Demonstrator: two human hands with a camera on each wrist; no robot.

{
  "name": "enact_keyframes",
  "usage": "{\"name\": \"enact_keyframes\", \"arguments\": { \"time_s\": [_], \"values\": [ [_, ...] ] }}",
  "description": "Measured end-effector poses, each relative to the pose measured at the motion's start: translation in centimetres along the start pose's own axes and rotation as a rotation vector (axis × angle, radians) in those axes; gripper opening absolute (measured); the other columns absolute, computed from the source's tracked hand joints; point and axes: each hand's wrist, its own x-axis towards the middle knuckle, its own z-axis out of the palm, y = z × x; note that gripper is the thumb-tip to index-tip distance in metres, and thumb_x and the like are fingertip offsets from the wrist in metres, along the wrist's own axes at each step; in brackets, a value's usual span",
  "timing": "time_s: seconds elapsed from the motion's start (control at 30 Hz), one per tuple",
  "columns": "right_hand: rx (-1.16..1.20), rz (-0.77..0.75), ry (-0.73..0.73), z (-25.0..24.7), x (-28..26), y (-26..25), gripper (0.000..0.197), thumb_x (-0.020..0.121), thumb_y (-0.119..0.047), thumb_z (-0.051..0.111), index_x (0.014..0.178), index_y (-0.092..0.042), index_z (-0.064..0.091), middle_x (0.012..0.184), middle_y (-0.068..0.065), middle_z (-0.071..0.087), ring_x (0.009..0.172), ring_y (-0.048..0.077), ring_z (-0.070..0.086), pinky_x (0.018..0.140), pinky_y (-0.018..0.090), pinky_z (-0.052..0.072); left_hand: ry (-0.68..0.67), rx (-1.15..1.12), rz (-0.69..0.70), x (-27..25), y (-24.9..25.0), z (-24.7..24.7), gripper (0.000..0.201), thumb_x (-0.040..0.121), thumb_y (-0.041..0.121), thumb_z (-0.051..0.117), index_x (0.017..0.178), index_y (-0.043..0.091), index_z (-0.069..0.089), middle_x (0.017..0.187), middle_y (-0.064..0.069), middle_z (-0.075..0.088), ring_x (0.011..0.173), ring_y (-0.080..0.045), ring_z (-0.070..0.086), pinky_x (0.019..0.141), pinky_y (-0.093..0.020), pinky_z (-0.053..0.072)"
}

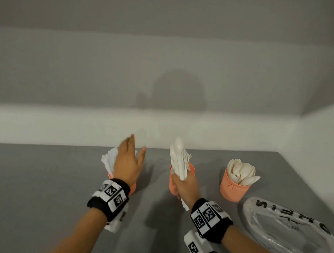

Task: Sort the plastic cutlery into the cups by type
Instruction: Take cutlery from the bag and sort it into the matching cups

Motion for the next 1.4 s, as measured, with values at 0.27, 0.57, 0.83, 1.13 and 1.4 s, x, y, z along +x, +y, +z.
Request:
{"name": "enact_keyframes", "arguments": {
  "time_s": [0.27,0.57,0.83,1.13,1.4],
  "values": [
    [-0.435,-0.101,-0.032,0.3,-2.4,-1.1,0.042,0.088,-0.025,0.051,0.129,-0.019,0.046,0.110,0.003,0.067,0.101,0.022,0.064,0.082,0.029,0.050,-0.526,-0.908,-0.599,-4.4,6.9,4.4,0.050,0.073,0.039,0.074,0.106,0.003,0.063,0.099,-0.010,0.070,0.091,-0.019,0.067,0.083,-0.029,0.052],
    [0.156,0.278,-0.469,-4.2,-3.9,-2.5,0.001,0.087,-0.013,0.059,0.087,-0.014,0.058,0.059,0.003,0.060,0.044,0.009,0.055,0.043,0.019,0.046,-0.714,-1.010,-0.507,-5.7,8.2,4.3,0.028,0.093,0.021,0.051,0.102,-0.005,0.058,0.053,-0.002,0.066,0.041,-0.010,0.060,0.038,-0.016,0.044],
    [0.440,0.448,-0.535,-4.5,-4.8,-2.1,0.014,0.071,-0.025,0.057,0.071,-0.012,0.053,0.047,-0.002,0.047,0.036,0.008,0.044,0.042,0.017,0.042,-0.818,-0.930,-0.457,-6.2,9.6,3.6,0.028,0.087,0.030,0.059,0.102,0.007,0.058,0.061,0.002,0.067,0.048,-0.007,0.062,0.043,-0.021,0.046],
    [0.294,0.121,-0.192,-4.6,-4.0,-0.7,0.020,0.095,-0.030,0.049,0.084,-0.013,0.050,0.039,-0.008,0.045,0.031,0.006,0.040,0.036,0.018,0.035,-0.292,-0.868,-0.483,-6.8,9.5,4.2,0.020,0.084,0.022,0.067,0.090,0.004,0.061,0.088,-0.018,0.065,0.074,-0.025,0.062,0.066,-0.033,0.054],
    [0.188,0.077,-0.216,-4.5,-4.3,-0.2,0.047,0.100,-0.025,0.036,0.141,-0.006,0.026,0.051,-0.008,0.057,0.036,0.001,0.049,0.038,0.017,0.040,-0.262,-0.796,-0.479,-7.6,10.1,5.0,0.015,0.083,0.014,0.068,0.075,0.005,0.059,0.062,-0.011,0.060,0.046,-0.018,0.053,0.054,-0.029,0.053]
  ]
}}
